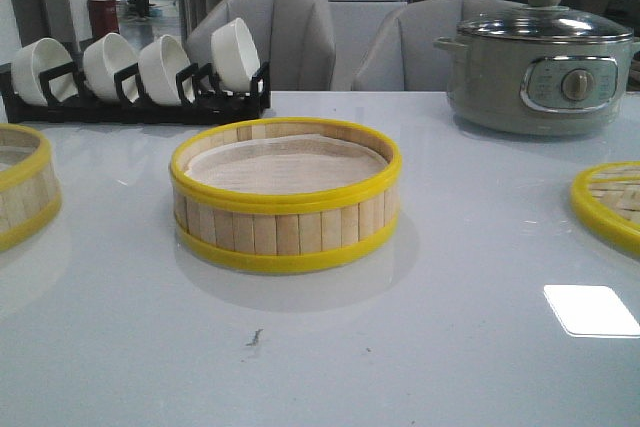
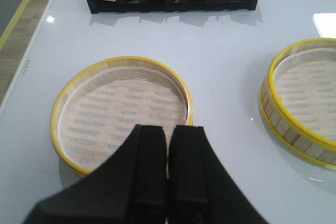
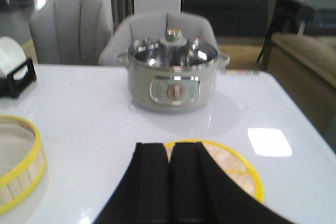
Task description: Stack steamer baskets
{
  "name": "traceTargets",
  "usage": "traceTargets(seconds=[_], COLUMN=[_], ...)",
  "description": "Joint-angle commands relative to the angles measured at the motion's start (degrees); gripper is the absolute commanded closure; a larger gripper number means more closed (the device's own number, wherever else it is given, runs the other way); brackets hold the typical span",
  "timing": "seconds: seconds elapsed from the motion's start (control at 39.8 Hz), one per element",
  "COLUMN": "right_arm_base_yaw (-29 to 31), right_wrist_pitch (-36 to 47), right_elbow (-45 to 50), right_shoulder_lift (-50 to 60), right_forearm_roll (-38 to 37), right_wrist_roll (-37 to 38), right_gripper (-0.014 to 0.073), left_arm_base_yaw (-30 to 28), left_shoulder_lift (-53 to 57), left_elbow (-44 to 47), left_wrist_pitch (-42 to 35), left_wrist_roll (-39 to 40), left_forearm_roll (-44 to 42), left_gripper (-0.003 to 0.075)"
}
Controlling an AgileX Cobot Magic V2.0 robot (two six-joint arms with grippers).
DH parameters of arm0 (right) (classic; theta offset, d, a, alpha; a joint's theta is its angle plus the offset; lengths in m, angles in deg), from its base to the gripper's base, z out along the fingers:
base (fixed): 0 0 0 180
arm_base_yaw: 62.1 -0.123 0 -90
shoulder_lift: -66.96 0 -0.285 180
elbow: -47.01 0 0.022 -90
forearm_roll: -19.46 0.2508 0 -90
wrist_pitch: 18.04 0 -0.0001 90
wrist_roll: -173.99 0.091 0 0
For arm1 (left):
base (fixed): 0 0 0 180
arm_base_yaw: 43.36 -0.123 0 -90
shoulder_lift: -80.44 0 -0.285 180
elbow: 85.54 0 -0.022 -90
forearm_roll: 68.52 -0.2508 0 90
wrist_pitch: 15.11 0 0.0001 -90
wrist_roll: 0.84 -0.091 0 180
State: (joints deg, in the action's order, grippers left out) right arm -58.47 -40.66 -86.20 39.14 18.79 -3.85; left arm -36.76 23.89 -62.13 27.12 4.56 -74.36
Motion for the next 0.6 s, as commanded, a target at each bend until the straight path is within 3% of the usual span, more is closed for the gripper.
traceTargets(seconds=[0.0,0.13,0.38,0.58], right_arm_base_yaw=[-0.2,-0.2,-0.2,-0.3], right_wrist_pitch=[-3.9,-9.0,1.7,1.5], right_elbow=[-7.5,-12.8,-14.1,-14.1], right_shoulder_lift=[-9.7,-19.4,-23.3,-23.8], right_forearm_roll=[-0.9,-0.6,0.7,1.5], right_wrist_roll=[-0.7,-0.7,-0.7,-0.7], right_gripper=[0.0527,0.0527,0.0527,0.0523], left_arm_base_yaw=[0.2,0.2,0.2,0.2], left_shoulder_lift=[0.3,0.3,0.3,0.3], left_elbow=[-2.1,-2.1,-2.1,-2.1], left_wrist_pitch=[-3.1,-3.2,-3.7,-5.2], left_wrist_roll=[0.2,0.2,0.2,0.2], left_forearm_roll=[0.2,0.2,0.2,0.2], left_gripper=[0.0636,0.0636,0.0636,0.0636])
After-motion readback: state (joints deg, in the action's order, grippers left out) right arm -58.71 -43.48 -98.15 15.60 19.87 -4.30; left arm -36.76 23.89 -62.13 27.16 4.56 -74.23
